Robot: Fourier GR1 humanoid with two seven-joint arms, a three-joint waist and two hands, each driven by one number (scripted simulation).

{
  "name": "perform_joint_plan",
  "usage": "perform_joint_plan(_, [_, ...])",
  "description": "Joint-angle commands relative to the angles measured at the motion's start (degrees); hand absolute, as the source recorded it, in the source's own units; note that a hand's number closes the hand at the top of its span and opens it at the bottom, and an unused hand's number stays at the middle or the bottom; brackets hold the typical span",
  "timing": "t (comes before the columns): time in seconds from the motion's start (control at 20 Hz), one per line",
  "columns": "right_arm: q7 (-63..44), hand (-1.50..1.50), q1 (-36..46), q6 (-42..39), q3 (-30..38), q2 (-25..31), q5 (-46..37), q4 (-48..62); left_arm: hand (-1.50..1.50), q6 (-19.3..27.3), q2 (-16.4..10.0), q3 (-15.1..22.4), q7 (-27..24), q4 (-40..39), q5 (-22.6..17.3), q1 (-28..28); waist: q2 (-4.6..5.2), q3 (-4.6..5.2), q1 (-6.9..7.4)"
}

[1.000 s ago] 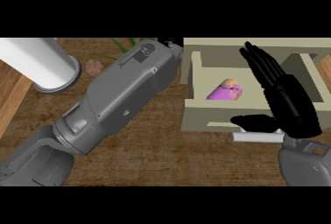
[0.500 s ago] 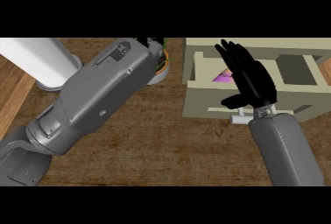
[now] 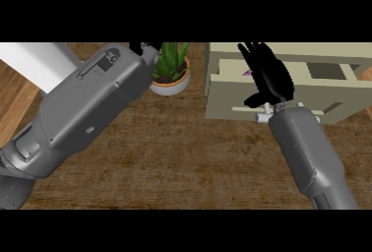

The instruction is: Pick up the can, place it into the drawer and close the drawer

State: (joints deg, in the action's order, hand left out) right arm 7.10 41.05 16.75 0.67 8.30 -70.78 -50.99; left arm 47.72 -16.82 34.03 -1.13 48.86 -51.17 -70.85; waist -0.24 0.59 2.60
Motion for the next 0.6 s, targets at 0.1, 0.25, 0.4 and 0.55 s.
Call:
perform_joint_plan(0.1, [1.5, -1.5, 5.1, 9.4, 3.7, 0.0, -0.6, 13.1, -1.5, 0.2, -3.1, -0.7, 4.5, 2.7, 1.5, -0.5, 0.77, -0.69, -0.26])
perform_joint_plan(0.25, [0.4, -1.5, 6.1, 13.8, 4.8, -0.8, -1.5, 17.6, -1.5, -0.1, -4.4, -0.2, 4.0, 7.9, 1.5, 4.9, 0.72, -0.67, 1.14])
perform_joint_plan(0.4, [1.1, -1.5, 11.3, 15.1, 6.2, 0.5, -1.7, 22.4, -1.5, -1.5, -3.7, -1.4, 2.4, 6.7, 2.0, 5.9, 1.28, -0.68, 0.73])
perform_joint_plan(0.55, [-0.3, -1.5, 12.8, 19.9, 6.7, -1.0, -3.0, 26.3, -1.5, 0.0, -4.1, -1.5, 2.8, 8.9, 2.9, 6.6, 1.25, -0.69, 0.99])
